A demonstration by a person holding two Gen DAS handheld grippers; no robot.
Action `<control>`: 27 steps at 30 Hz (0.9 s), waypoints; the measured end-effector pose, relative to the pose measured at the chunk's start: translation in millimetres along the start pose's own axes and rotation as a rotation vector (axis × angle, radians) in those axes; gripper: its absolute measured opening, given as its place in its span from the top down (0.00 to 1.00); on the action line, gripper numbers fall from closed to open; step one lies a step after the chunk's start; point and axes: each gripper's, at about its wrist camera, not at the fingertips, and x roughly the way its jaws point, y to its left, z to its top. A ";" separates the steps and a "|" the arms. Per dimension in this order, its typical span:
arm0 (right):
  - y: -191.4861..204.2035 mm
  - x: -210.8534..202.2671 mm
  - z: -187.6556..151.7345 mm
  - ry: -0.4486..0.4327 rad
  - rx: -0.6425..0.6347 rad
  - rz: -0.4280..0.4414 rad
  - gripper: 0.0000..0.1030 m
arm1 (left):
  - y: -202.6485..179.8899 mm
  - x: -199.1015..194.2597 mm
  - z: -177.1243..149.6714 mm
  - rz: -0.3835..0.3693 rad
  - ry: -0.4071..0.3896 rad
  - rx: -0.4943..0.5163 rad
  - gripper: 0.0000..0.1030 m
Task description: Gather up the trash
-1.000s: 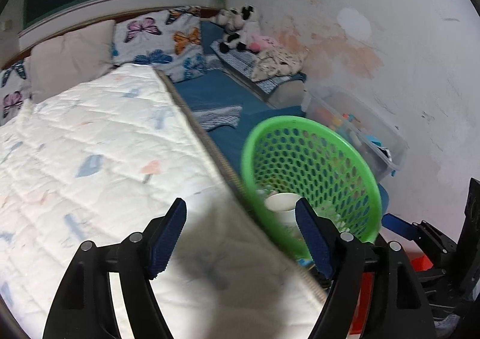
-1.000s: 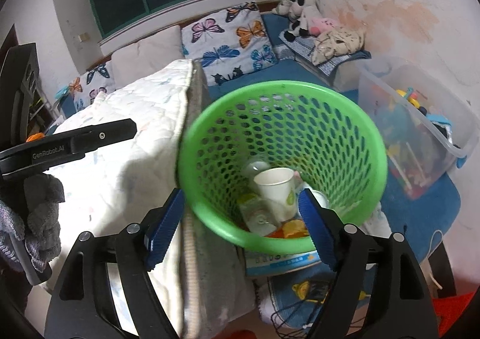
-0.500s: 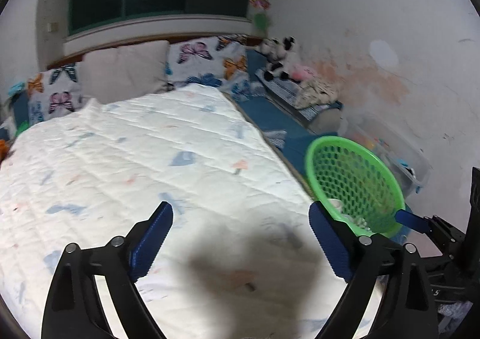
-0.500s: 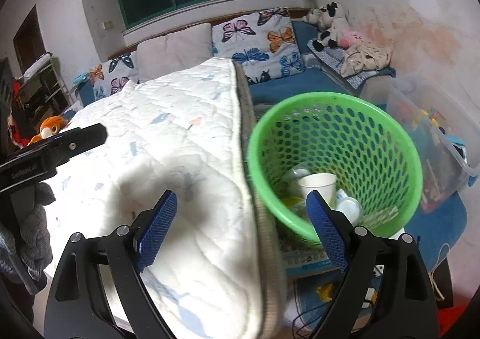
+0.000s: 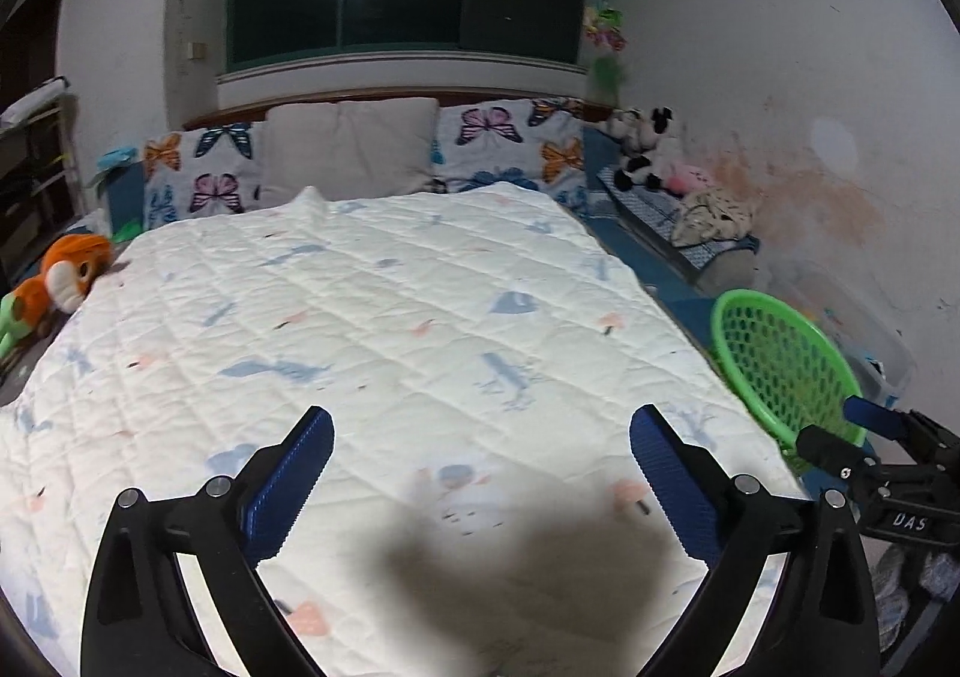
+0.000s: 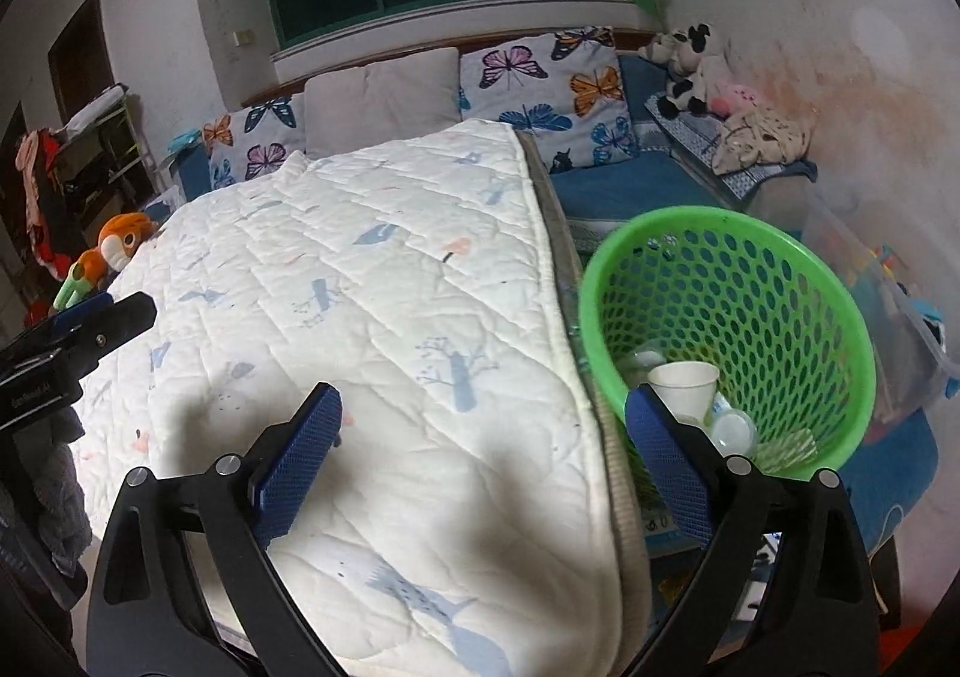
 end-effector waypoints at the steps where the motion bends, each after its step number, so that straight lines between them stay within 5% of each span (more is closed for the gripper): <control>1: 2.5 -0.3 -0.1 -0.003 -0.004 -0.001 0.05 | 3.6 -1.5 -1.2 0.006 0.000 -0.007 0.07; 27: 28.1 -1.3 -2.7 -0.026 -0.049 -0.008 0.04 | 30.3 -23.9 -17.4 0.093 -0.039 -0.010 0.07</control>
